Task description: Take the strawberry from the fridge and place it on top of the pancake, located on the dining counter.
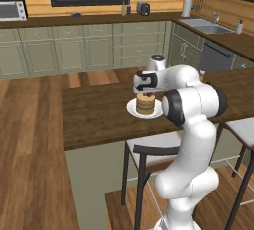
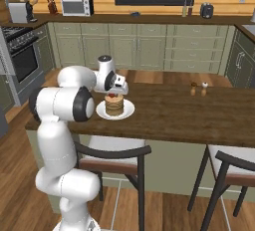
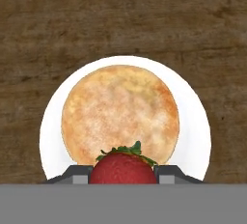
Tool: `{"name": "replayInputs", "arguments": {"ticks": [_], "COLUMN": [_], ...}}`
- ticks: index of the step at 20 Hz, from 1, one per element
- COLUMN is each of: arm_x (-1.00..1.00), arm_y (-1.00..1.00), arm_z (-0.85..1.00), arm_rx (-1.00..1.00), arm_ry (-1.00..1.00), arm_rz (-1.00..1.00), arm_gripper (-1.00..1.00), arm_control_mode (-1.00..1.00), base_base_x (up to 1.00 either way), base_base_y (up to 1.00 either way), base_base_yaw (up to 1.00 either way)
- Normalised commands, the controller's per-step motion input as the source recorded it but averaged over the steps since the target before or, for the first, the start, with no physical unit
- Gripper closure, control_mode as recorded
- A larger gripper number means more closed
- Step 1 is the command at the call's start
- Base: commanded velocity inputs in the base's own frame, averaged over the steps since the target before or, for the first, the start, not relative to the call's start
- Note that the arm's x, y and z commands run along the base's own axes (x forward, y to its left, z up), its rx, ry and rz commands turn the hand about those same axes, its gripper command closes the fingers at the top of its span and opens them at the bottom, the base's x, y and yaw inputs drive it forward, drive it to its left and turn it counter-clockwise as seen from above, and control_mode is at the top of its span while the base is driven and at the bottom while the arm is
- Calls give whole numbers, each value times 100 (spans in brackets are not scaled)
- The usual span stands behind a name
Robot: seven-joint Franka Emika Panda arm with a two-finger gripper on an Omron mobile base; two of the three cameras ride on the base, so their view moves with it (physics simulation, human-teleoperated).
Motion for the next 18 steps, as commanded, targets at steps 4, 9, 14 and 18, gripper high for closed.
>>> {"name": "replayInputs", "arguments": {"ticks": [4, 9, 14, 18], "arm_x": [16, 33, 21, 10], "arm_y": [0, 0, 0, 0], "arm_z": [-3, -1, -18, -27], "arm_rx": [0, 0, 0, 0], "arm_ry": [0, 0, 0, 0], "arm_rz": [0, 0, 0, 0], "arm_gripper": [100, 100, 100, 100], "arm_control_mode": [-100, -100, -100, -100], "base_base_x": [0, 0, 0, 0], "base_base_y": [0, 0, 0, 0], "base_base_yaw": [0, 0, 0, 0]}}
